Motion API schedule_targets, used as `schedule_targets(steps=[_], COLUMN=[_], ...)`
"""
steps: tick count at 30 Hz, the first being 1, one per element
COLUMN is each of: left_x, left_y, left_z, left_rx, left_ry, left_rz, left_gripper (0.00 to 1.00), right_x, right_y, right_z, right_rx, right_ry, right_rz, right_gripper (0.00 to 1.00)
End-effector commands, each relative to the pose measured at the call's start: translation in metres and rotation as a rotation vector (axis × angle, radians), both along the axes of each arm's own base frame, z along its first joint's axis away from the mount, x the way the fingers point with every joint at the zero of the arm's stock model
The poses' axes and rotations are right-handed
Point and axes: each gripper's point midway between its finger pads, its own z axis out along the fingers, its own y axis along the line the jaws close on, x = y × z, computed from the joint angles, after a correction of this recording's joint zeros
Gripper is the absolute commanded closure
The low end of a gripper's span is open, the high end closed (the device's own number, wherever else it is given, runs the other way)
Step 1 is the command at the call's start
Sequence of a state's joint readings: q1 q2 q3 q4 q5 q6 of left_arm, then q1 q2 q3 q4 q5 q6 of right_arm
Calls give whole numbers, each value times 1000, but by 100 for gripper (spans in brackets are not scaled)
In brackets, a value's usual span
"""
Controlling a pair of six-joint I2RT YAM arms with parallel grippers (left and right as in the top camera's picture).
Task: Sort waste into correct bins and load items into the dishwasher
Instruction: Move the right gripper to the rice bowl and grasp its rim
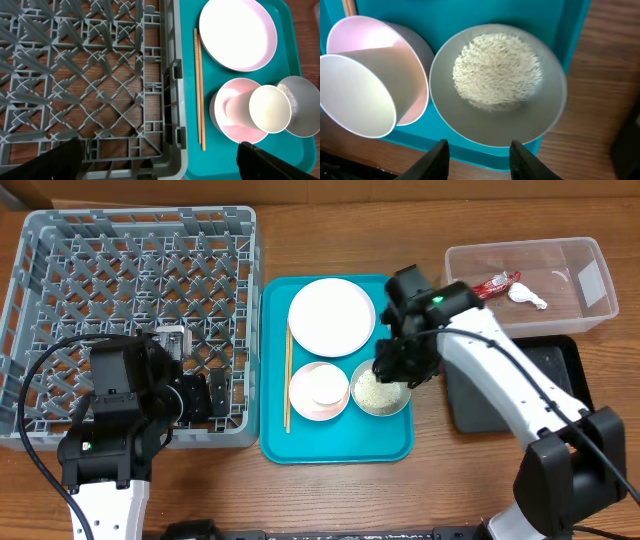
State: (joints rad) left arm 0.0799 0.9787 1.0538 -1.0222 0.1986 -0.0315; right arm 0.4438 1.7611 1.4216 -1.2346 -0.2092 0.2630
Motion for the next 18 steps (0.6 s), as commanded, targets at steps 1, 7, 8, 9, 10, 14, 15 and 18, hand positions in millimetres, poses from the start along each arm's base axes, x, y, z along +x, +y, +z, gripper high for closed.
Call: schedule_targets(steps=[1, 7, 8, 9, 10, 14, 15, 18], left_x=[3, 3, 3, 3, 3, 3, 3, 2], left_y=[-2, -2, -2, -2, -2, -2, -2, -2], left_z=[9, 9, 9, 9, 8, 9, 9, 8], left_rx=[-18, -19, -19, -19, -19, -19, -19, -19], left_ry=[-20, -19, -19, -18, -18, -19, -18, -16], left_rz=[5, 5, 5, 5, 5, 5, 5, 5], left_gripper=[0, 0, 0, 0, 0, 0, 0, 0], right_x=[-6, -17, -20, -23, -24, -26, -27, -30], right_y=[2, 22, 25, 28, 29, 36, 35, 35], right_z=[-13, -46, -50, -53, -54, -60, -62, -65], right_rx=[-72, -150, -149, -148, -146, -134, -137, -141], right_ry=[-8, -108, -109, -111, -114, -130, -126, -118], right_rz=[-48, 43, 54, 68, 71, 90, 91, 121], right_gripper=[63, 67, 67, 67, 66, 62, 63, 63])
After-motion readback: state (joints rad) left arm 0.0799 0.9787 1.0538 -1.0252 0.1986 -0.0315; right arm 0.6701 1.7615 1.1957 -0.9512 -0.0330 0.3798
